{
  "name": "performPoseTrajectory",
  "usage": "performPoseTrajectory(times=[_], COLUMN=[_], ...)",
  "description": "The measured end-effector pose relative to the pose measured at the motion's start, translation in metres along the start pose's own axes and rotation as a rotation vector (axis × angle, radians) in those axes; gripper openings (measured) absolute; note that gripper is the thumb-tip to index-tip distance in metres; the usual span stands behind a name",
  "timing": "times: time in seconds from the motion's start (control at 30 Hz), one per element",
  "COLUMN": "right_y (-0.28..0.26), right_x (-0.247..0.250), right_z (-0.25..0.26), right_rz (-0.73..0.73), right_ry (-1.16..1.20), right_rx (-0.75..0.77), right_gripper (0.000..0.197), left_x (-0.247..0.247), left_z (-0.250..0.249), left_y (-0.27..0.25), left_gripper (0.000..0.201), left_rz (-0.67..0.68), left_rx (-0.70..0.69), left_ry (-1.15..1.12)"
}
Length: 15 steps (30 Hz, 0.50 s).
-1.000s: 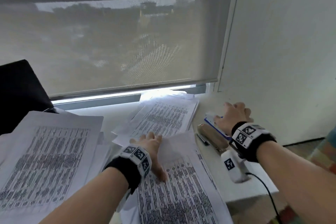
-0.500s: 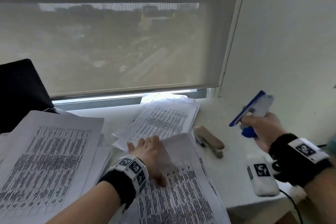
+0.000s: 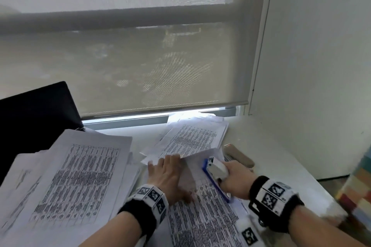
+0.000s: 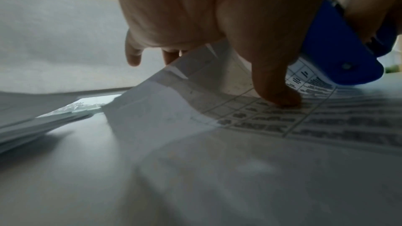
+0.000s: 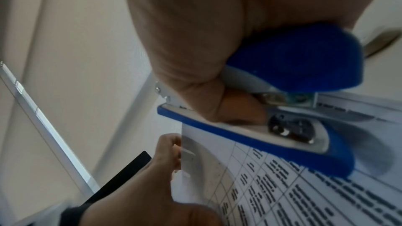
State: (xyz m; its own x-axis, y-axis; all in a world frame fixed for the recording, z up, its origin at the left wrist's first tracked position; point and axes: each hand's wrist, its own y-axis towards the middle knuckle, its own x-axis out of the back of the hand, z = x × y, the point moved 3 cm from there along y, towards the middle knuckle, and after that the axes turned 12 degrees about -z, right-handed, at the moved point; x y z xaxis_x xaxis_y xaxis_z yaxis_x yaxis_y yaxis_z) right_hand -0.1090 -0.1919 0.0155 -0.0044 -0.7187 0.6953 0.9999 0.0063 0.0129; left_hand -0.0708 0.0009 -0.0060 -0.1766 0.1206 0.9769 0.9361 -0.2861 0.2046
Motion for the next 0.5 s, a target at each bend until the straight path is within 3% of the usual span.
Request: performPoseTrajectory(times=[0.1,0.17,0.2,0.27,0.3,0.33,0.4,0.43,0.5], right_y=[-0.005,-0.016,-0.020,-0.025,-0.027,-0.028,-0.029,-0.029,-0.036], right_x=[0.016,0.033,0.041,0.058,0.064,0.070,0.081,0.087,0.097], right_z=[0.001,0.002,0.003,0.007,0.012,0.021,0.044,0.059,0.093], right_rz=[-0.019,-0.018,-0.032,-0.114,-0.156,-0.202,-0.312,-0.367,-0.465], right_ry=[0.123,0.321,0.416,0.551,0.589,0.602,0.589,0.595,0.660], right_rx=[-0.081,-0.163,-0.191,-0.203,-0.187,-0.169,-0.121,-0.088,-0.013], right_gripper=[0.015,0.034,0.045,0.046,0.043,0.041,0.035,0.034,0.036], left_x=[0.006,0.015,0.018,0.029,0.035,0.043,0.073,0.088,0.117], left_z=[0.023,0.046,0.059,0.065,0.062,0.057,0.041,0.034,0.023], left_y=[-0.006,-0.013,-0.016,-0.022,-0.023,-0.020,-0.013,-0.009,-0.004], left_gripper=[0.121,0.126,0.123,0.107,0.097,0.079,0.030,0.016,0.013], left_rz=[-0.066,-0.186,-0.234,-0.174,-0.125,-0.128,-0.295,-0.386,-0.558], left_rx=[0.180,0.361,0.429,0.514,0.520,0.492,0.412,0.392,0.356], left_ry=[-0.129,-0.386,-0.623,-1.143,-1.292,-1.335,-1.337,-1.332,-1.339])
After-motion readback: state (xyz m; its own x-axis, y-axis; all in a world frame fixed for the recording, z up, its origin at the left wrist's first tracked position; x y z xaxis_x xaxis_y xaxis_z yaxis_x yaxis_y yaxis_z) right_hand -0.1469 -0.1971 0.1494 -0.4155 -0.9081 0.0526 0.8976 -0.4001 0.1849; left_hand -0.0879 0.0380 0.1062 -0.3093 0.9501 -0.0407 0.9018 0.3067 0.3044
